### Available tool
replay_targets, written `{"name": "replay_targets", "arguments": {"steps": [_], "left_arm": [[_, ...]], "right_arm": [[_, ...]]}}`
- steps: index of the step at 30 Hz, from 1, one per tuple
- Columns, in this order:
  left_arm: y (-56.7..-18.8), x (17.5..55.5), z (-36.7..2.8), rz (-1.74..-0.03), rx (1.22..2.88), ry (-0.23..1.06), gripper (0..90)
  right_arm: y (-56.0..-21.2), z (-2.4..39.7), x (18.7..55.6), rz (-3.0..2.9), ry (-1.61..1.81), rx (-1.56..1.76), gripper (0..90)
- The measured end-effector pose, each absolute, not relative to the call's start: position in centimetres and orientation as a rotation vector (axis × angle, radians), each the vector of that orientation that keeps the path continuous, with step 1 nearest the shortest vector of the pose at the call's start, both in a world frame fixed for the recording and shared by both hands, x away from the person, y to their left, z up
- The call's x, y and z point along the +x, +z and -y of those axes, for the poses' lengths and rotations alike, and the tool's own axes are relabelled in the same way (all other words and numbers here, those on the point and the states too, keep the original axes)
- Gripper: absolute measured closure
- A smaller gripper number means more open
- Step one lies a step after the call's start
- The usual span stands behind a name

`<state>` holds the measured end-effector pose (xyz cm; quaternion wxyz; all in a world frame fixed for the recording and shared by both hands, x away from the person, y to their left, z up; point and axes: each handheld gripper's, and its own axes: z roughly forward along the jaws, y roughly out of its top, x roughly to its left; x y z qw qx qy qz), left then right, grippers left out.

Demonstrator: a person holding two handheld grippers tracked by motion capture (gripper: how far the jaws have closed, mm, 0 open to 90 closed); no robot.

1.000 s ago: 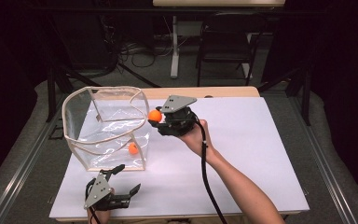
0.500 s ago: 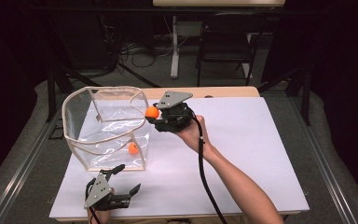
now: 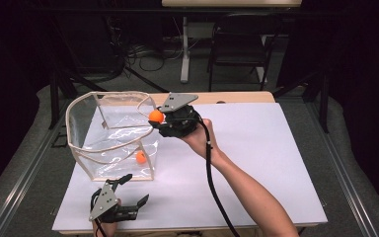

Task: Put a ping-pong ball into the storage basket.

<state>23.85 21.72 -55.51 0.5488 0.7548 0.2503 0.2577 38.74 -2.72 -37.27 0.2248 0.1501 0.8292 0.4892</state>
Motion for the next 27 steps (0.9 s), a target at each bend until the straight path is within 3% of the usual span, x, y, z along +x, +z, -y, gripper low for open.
{"name": "replay_targets", "arguments": {"steps": [27], "left_arm": [[-55.5, 23.9, -21.8, -0.596, 1.782, 0.609, 15.7]], "right_arm": [[-35.5, 0.4, 39.3, -2.323, 1.319, 0.370, 50.7]]}}
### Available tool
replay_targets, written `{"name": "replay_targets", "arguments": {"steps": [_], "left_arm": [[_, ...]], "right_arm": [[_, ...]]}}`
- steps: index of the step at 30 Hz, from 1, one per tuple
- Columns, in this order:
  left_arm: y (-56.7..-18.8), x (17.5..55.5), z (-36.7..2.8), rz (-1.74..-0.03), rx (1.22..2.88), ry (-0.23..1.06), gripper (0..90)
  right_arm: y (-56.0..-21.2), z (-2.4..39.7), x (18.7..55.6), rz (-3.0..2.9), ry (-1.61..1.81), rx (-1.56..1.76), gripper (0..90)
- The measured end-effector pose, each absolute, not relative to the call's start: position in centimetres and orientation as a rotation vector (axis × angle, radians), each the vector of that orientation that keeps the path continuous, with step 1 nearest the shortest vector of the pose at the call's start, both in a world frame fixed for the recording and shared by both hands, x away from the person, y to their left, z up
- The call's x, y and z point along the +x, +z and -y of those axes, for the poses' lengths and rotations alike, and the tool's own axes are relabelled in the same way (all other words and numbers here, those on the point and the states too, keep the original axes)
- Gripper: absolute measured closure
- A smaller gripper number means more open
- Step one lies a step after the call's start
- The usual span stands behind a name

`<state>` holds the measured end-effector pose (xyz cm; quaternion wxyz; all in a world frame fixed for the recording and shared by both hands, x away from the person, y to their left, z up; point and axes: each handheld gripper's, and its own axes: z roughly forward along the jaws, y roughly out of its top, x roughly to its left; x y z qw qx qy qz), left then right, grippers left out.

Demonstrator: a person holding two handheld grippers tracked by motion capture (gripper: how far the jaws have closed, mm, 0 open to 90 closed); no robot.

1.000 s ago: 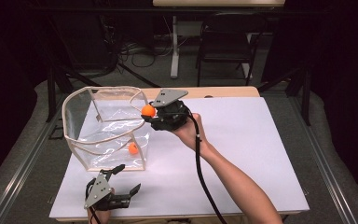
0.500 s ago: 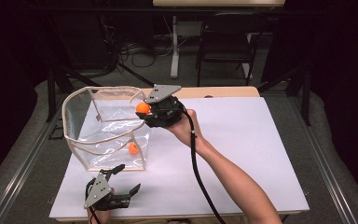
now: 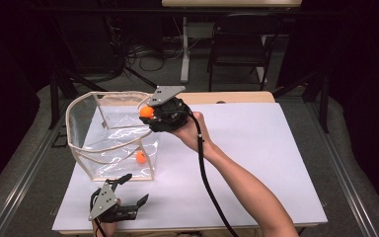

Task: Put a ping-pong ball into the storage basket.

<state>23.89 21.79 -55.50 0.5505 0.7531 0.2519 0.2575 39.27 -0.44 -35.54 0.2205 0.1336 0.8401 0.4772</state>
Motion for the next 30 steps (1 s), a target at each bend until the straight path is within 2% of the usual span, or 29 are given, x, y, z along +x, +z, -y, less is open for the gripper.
{"name": "replay_targets", "arguments": {"steps": [30], "left_arm": [[-55.5, 23.9, -21.8, -0.592, 1.785, 0.607, 15.7]], "right_arm": [[-34.9, -2.4, 39.5, -2.393, 1.263, 0.312, 50.8]]}}
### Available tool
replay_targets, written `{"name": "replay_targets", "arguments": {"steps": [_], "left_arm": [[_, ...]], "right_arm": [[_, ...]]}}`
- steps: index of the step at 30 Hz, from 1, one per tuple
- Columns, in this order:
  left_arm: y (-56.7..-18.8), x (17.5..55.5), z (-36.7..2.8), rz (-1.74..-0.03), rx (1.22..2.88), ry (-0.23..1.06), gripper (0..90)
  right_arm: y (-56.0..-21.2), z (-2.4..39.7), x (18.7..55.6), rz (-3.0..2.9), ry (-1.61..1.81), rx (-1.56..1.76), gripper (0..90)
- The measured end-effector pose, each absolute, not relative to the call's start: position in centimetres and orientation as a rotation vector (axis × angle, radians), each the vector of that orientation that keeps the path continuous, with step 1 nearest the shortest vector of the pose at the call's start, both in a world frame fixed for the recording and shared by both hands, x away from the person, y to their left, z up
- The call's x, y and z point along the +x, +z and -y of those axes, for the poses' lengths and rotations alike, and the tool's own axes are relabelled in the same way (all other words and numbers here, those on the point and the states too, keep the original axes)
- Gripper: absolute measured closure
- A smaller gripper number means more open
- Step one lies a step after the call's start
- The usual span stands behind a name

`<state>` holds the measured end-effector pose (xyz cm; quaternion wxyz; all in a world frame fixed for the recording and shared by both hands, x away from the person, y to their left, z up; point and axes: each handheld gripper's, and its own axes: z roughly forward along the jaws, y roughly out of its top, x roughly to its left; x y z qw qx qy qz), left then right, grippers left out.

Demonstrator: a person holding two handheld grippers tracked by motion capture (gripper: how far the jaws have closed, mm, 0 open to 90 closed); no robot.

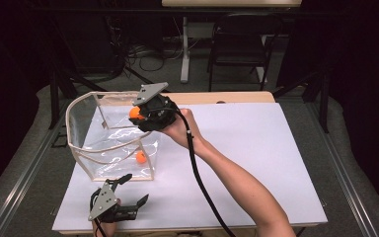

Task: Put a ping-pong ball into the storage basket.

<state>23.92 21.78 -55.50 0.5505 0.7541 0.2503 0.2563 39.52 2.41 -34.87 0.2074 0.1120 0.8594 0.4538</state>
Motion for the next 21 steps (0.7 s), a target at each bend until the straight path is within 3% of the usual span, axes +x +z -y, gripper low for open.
{"name": "replay_targets", "arguments": {"steps": [21], "left_arm": [[-55.5, 23.9, -21.8, -0.593, 1.783, 0.608, 15.7]], "right_arm": [[-34.8, -4.0, 39.8, -2.444, 1.217, 0.296, 50.8]]}}
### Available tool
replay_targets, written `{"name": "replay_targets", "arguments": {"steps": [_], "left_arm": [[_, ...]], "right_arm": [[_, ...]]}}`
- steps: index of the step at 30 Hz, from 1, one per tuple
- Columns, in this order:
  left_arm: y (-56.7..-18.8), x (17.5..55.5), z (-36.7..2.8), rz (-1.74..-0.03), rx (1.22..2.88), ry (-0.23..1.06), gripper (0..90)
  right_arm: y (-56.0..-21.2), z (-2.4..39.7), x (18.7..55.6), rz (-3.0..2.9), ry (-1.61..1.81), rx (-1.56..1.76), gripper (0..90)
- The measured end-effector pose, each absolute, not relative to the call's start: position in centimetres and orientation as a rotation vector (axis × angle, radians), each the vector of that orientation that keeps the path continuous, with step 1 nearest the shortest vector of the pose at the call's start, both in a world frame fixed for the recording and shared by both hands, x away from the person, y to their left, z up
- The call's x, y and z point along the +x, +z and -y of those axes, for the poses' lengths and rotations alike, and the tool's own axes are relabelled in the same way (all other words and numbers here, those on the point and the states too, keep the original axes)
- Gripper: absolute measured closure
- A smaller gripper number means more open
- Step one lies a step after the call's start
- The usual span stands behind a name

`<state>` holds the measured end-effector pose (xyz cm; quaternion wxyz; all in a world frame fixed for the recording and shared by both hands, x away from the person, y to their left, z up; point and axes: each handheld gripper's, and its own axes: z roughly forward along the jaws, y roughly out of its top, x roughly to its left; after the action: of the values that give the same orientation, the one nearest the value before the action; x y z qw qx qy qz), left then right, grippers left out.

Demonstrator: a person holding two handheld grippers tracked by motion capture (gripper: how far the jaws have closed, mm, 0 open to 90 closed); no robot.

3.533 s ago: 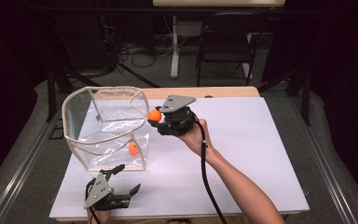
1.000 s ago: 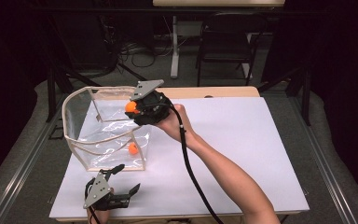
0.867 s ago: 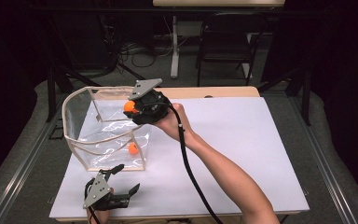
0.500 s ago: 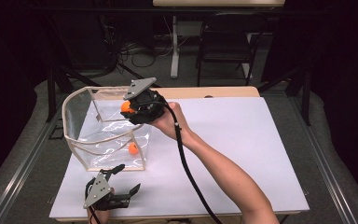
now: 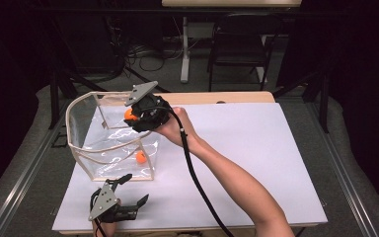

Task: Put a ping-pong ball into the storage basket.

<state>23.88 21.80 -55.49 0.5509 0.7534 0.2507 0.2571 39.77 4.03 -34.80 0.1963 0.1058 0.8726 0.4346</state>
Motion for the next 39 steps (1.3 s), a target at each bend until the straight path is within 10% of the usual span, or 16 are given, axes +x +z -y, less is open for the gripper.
{"name": "replay_targets", "arguments": {"steps": [39], "left_arm": [[-55.5, 23.9, -21.8, -0.594, 1.780, 0.610, 15.7]], "right_arm": [[-35.7, -5.7, 40.2, -2.528, 1.139, 0.284, 50.8]]}}
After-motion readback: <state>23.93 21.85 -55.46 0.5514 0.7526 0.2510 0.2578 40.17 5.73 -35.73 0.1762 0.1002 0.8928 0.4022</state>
